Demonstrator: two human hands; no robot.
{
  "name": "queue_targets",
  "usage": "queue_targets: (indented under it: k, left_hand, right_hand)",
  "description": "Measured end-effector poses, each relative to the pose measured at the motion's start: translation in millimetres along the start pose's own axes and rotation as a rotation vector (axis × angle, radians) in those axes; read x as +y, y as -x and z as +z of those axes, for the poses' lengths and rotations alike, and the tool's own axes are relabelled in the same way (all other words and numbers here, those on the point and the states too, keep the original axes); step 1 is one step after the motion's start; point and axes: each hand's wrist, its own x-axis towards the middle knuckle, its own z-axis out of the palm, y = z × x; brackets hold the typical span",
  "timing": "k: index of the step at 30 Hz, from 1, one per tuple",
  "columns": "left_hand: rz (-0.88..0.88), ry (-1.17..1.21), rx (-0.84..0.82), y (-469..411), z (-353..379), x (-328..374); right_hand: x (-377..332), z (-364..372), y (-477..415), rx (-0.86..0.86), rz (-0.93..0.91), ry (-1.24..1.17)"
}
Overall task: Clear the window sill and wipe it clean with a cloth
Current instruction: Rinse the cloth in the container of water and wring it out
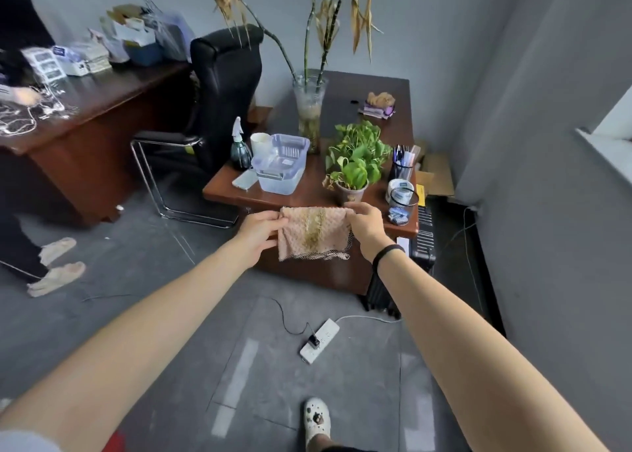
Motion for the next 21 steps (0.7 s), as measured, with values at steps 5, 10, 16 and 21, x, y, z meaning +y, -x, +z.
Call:
queue_targets:
  k: [5,10,16,21]
  left_hand:
    - [0.040,-0.079,0.152,-84.2,-26.3,37.7]
    - [0.081,-0.123,0.252,-168.5,-54.1,70.1]
    - [0.090,-0.044,0.199,-264.1,-91.3,101.5]
    - [0.065,-0.025,0.033,-352.7,-115.2,131.3]
  right_hand:
    - [-23.4,57.2,-87.3,-0.080,0.055,-0.056]
    - [-49.1,103.5,-162.1,-0.132,0.047,0.069]
    - [-68.7,162.1,-234.9,-0.131,0.021,0.127]
    - [-73.4,207.4,-299.3,-0.066,0.038,0.102]
